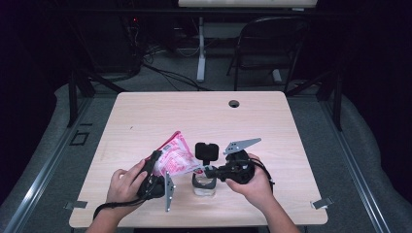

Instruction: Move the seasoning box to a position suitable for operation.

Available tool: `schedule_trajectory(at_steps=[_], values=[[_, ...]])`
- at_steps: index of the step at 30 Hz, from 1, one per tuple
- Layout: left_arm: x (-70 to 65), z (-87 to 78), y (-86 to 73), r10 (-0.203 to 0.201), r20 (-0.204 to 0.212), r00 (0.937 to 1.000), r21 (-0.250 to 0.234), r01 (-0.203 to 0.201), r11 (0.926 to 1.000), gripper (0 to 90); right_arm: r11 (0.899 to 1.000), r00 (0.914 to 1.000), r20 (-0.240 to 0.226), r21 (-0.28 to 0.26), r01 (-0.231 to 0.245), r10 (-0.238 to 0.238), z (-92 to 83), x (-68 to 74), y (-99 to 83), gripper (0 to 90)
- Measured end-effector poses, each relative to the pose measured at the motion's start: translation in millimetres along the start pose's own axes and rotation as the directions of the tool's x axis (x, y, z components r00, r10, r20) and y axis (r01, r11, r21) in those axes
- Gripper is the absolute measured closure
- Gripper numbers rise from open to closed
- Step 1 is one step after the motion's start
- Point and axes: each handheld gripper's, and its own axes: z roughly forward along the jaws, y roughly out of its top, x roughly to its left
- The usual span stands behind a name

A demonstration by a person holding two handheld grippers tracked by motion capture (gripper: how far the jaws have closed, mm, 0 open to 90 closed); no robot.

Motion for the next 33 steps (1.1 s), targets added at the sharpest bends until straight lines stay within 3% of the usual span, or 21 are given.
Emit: schedule_trajectory(at_steps=[8,33], values=[[-2.8,0.2,-2.2,0.019,0.002,0.9998,0.002,-0.019,0.9998,63.8,1.0,1.0,0.005,0.015,0.003,-0.003,5.3,1.5,-2.7,90.0],[-4.1,-1.5,2.3,0.065,-0.045,0.9969,-0.019,-0.065,0.9977,63.9,0.999,1.0,0.001,0.036,-0.007,0.007,5.2,-1.4,-9.1,90.0]])
